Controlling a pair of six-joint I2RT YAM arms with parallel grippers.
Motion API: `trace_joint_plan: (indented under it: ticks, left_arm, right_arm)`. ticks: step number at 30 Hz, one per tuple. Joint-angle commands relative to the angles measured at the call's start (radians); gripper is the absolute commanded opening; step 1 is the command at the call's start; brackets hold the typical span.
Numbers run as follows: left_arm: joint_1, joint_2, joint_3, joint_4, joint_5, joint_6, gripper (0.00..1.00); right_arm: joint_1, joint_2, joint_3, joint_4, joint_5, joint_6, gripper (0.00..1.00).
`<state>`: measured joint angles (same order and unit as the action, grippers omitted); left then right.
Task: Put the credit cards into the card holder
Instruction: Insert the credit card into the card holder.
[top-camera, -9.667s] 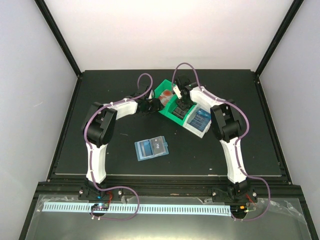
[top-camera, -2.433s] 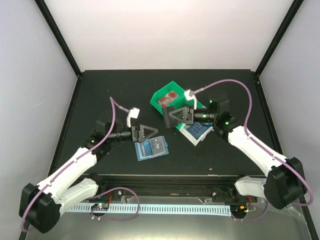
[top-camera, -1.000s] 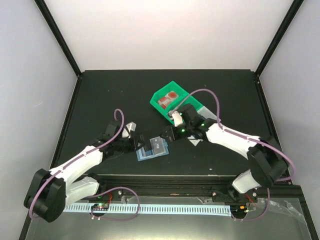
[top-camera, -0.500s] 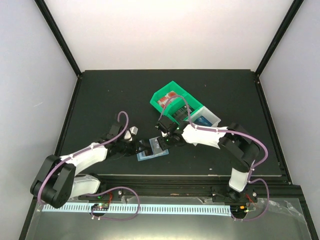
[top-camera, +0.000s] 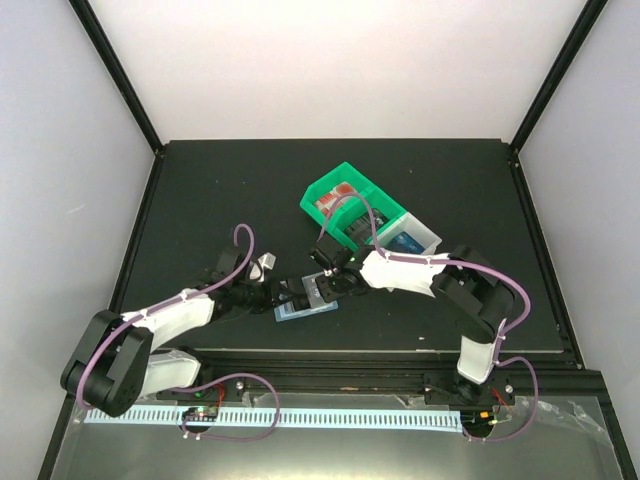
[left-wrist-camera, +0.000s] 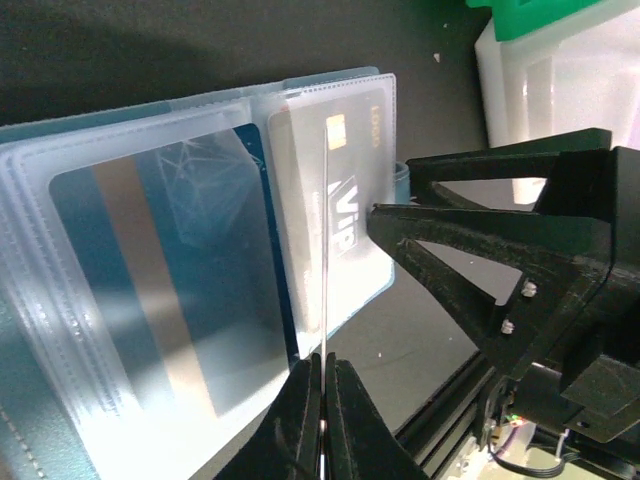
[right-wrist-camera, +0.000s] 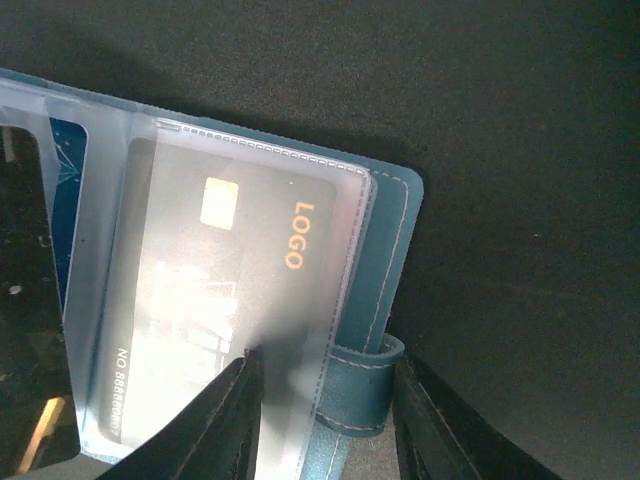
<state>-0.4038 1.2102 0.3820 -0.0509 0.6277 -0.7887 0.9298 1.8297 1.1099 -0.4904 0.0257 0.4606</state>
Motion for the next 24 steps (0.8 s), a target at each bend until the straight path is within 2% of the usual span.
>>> trace_joint_plan:
  ticks: [1,24]
  left_arm:
    - [0.008,-0.012,-0.011,0.078,0.046,-0.062,0.02]
    - [0.009,0.207,-0.033,0.170,0.026,-0.038,0.02]
  right_arm:
    - [0.003,0.048,-0.012,-0.028,0.049,0.016,0.37]
    - [0.004,0.047,-0.036,-0.005,0.002,0.051,0.36]
